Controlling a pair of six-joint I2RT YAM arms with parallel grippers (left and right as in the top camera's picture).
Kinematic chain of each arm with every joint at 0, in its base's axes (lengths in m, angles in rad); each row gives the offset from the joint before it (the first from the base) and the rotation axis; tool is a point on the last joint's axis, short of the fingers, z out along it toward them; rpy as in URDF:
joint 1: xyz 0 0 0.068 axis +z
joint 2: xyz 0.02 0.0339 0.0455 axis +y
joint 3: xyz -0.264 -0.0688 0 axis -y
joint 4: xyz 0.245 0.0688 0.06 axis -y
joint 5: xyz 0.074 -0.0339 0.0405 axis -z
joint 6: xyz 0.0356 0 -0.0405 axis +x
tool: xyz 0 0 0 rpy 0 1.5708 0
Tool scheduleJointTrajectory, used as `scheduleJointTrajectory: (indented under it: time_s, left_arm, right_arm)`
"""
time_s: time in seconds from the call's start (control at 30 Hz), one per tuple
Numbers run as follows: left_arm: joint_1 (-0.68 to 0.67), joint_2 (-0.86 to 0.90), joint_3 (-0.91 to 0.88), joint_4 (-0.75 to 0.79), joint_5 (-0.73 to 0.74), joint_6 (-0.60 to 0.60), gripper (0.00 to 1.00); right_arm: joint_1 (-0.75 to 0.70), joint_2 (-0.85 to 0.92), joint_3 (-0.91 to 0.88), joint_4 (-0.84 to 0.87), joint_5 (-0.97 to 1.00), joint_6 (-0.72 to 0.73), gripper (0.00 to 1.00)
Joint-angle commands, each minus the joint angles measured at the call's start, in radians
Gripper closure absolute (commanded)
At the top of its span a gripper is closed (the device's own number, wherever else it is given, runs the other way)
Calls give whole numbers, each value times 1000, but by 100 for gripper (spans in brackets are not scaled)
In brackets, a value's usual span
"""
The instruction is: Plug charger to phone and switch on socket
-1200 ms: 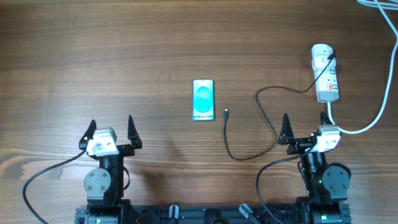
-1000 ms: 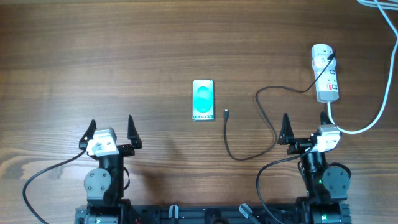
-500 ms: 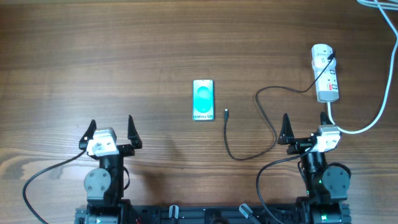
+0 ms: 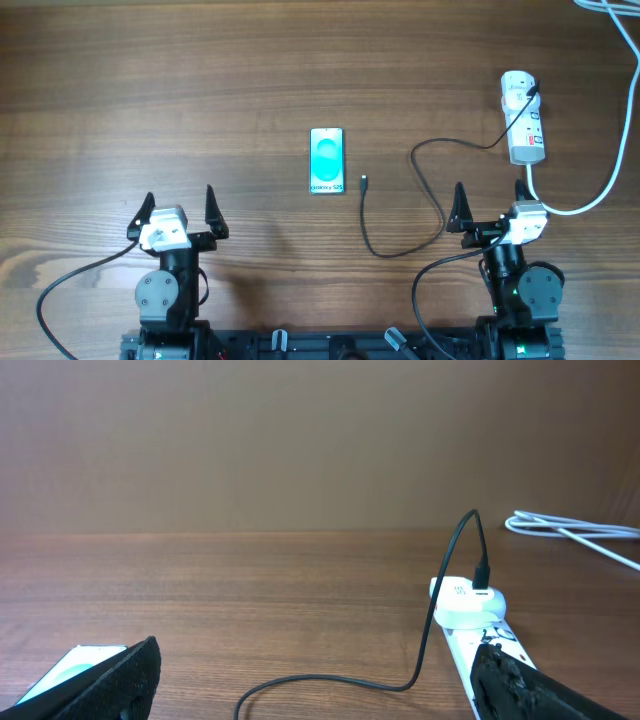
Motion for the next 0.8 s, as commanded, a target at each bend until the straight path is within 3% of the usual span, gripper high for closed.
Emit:
scheduleJointTrajectory:
  time_s: [0.0, 0.17, 0.37, 0.43, 0.53, 0.7, 0.77]
  left_arm:
    - [-1, -11, -4, -1, 12, 19, 0]
    - [0, -11, -4, 0, 8, 118, 0]
    - [0, -11, -4, 2, 10, 116, 0]
    - [0, -11, -4, 24, 128, 84, 0]
    - [0, -11, -4, 77, 431, 33, 0]
    - [0, -11, -4, 277, 610, 32, 0]
    - [0, -11, -4, 424, 676, -22, 0]
  right_arm:
    - [6, -10, -1, 3, 5, -13, 0]
    - [6, -10, -1, 3, 5, -13, 0]
    - [6, -10, -1, 3, 5, -12, 0]
    - [6, -10, -1, 3, 5, -12, 0]
    - [6, -10, -1, 3, 5, -12, 0]
    - [6, -10, -1, 3, 5, -13, 0]
    - [6, -10, -1, 3, 5, -13, 0]
